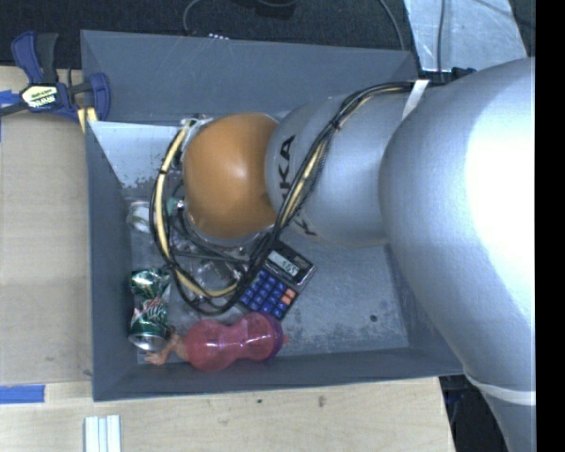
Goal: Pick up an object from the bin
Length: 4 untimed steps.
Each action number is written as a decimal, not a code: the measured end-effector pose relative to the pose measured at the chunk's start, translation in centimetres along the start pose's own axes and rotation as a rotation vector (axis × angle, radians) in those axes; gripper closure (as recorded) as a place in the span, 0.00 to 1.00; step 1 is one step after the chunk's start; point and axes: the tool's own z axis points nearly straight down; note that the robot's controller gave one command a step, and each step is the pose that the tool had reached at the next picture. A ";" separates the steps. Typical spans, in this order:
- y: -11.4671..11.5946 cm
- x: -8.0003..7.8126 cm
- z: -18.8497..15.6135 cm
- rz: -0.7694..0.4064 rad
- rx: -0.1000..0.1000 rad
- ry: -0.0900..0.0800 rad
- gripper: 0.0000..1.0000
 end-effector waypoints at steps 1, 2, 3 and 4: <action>1.0 0.6 1.4 -0.086 0.001 -0.003 0.00; 2.4 -0.1 0.5 -0.465 0.007 -0.028 1.00; 2.4 -0.1 0.5 -0.464 0.007 -0.028 1.00; 2.6 -0.1 0.7 -0.354 0.013 -0.028 1.00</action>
Offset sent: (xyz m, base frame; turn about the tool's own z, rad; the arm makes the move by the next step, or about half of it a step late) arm -0.0174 0.0214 -0.0115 -0.4736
